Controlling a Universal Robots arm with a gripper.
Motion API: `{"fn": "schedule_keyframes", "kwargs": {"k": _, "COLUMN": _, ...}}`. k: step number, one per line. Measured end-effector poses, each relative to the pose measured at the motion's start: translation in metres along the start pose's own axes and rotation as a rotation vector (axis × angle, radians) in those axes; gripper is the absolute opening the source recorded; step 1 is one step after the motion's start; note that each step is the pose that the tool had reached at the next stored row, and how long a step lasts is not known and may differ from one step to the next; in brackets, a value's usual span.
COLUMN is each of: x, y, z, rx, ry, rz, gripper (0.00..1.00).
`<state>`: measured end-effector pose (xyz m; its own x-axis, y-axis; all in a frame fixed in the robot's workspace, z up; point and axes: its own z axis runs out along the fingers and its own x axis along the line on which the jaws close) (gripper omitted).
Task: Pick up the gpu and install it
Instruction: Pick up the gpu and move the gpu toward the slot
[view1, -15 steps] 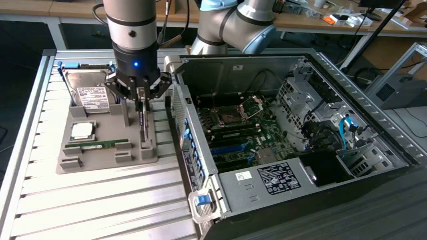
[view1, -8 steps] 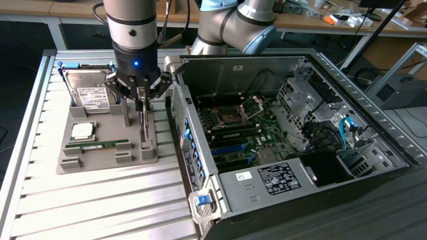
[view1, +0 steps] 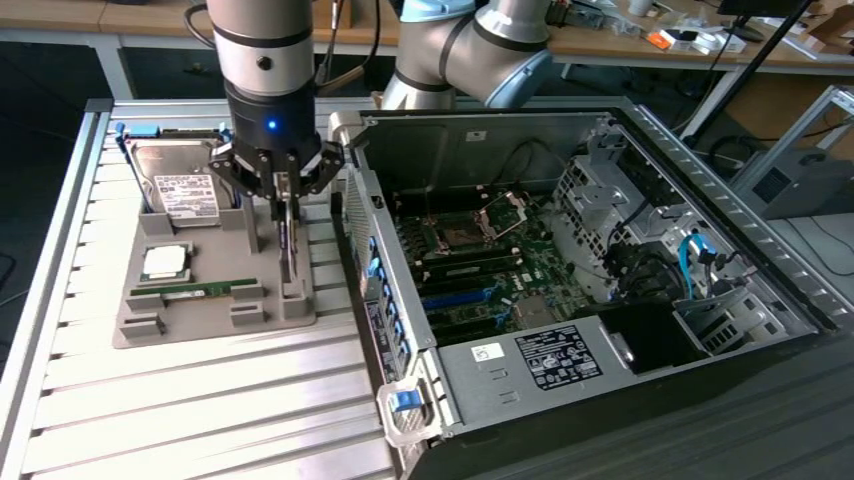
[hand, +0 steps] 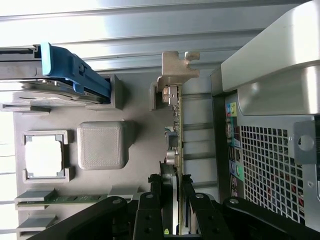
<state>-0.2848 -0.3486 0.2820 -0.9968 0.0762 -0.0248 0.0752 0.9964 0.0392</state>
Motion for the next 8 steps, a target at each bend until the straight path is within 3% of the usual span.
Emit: {"fn": "schedule_keyframes", "kwargs": {"k": 8, "x": -0.0001, "y": 0.0001, "z": -0.0030, "rx": -0.0001, "ry": -0.0001, "rz": 0.000, "gripper": 0.27}}
